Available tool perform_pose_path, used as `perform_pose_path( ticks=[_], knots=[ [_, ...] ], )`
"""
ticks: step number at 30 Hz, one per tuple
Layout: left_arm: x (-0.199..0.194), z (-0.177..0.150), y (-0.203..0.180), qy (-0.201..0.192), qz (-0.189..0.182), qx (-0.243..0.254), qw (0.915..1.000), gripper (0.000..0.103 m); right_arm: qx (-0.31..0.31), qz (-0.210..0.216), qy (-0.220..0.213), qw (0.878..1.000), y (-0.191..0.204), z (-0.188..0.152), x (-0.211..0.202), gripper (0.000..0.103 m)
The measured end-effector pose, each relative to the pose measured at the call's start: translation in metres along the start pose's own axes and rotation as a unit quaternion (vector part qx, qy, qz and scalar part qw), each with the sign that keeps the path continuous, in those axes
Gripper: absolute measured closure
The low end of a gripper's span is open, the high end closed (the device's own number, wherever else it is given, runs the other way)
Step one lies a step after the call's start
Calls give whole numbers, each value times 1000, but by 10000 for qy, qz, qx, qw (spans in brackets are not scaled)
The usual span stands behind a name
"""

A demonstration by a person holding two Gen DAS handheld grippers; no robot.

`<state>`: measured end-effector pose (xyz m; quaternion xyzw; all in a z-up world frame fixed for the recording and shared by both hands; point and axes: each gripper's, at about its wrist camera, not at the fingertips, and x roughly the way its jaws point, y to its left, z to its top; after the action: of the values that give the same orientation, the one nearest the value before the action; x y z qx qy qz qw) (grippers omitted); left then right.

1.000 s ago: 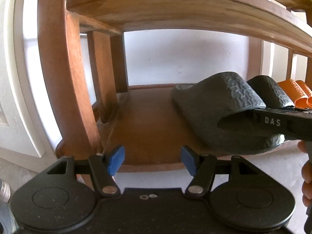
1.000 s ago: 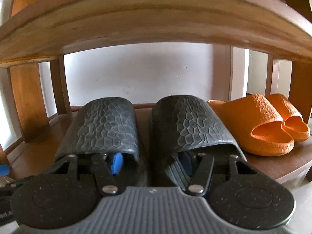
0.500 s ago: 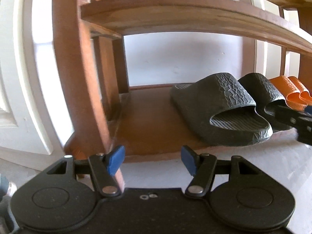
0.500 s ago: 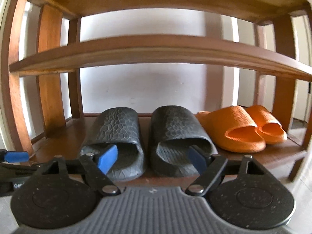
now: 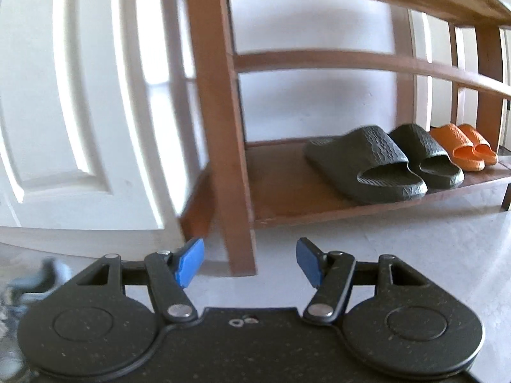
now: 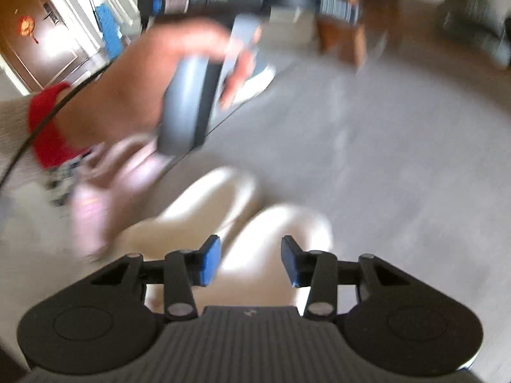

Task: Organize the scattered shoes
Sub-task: 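Open the right tool and move it to the white heart-print slides, then insert the right tool fingers into both white heart-print slides and close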

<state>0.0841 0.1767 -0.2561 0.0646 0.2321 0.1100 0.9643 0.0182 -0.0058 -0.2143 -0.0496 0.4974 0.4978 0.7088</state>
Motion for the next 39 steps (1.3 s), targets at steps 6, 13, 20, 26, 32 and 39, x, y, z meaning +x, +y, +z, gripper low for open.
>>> perform_pose_path(
  ticks=[6, 13, 20, 26, 32, 39],
  knots=[
    [-45, -7, 19, -146, 85, -45, 9998, 39, -1082, -56, 38, 9941, 38, -26, -17, 49],
    [-95, -51, 17, 271, -89, 187, 9994, 39, -1392, 64, 287, 9898, 53, -51, -32, 50],
    [-125, -82, 21, 836, -54, -191, 9963, 39, -1311, 254, 869, 9872, 62, -76, -33, 50],
    [-140, -96, 30, 977, 122, -399, 9943, 39, -945, 269, 1311, 9865, 64, -98, -4, 51],
    [-147, -104, 31, 1067, 288, -431, 9929, 39, -581, -316, 668, 9956, 57, -78, 23, 51],
    [-143, -120, 41, 1396, 551, -832, 9852, 39, -510, -692, 185, 9961, 51, -61, 37, 50]
  ],
)
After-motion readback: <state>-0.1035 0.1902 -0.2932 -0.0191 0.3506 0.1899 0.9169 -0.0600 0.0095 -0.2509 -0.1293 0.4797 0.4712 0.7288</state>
